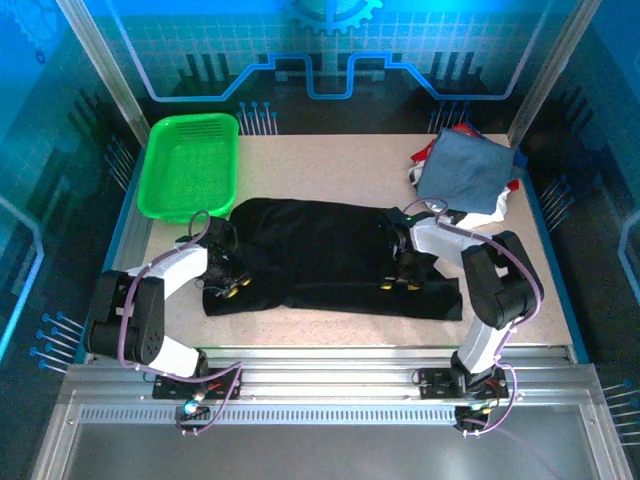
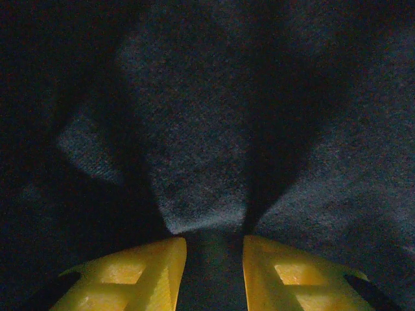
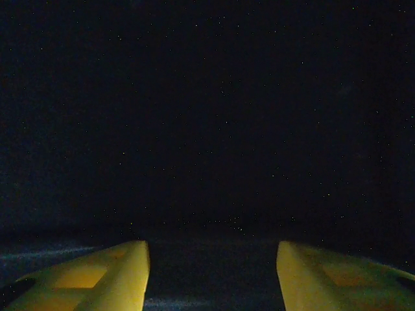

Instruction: Fold and stack the t-shirts

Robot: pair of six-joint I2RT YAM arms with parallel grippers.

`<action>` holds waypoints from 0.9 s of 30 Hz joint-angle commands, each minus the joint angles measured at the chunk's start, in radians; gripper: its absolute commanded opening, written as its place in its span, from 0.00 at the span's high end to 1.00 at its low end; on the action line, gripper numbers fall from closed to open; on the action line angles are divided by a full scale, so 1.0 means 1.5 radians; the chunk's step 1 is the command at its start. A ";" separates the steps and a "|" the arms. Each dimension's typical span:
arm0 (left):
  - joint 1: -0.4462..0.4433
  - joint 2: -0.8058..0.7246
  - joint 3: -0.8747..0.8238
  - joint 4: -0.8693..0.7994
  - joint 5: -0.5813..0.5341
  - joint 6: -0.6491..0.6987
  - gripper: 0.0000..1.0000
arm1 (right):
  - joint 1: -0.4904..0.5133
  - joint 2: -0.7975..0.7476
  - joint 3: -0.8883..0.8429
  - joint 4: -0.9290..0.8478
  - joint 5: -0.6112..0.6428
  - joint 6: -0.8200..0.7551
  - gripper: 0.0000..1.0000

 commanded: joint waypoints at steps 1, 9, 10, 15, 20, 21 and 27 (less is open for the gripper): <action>0.015 -0.019 -0.052 -0.082 -0.029 -0.010 0.68 | 0.043 0.024 0.003 -0.042 0.016 -0.007 0.43; 0.027 -0.184 -0.127 -0.171 -0.028 -0.065 0.68 | 0.116 0.033 0.033 -0.106 -0.030 -0.034 0.43; 0.029 -0.184 -0.123 -0.178 -0.028 -0.068 0.68 | 0.121 0.034 0.039 -0.116 -0.041 -0.037 0.43; 0.029 -0.186 -0.079 -0.196 -0.040 -0.055 0.57 | 0.131 0.015 0.081 -0.154 -0.044 -0.044 0.36; 0.015 -0.197 0.041 -0.186 -0.013 -0.039 0.37 | 0.064 -0.076 0.130 -0.168 -0.043 -0.025 0.29; 0.005 -0.190 0.074 -0.185 -0.007 -0.030 0.35 | 0.036 -0.095 0.139 -0.169 -0.045 -0.024 0.27; -0.091 -0.107 0.221 -0.142 0.025 0.041 0.25 | -0.161 -0.094 0.189 -0.144 -0.038 -0.086 0.25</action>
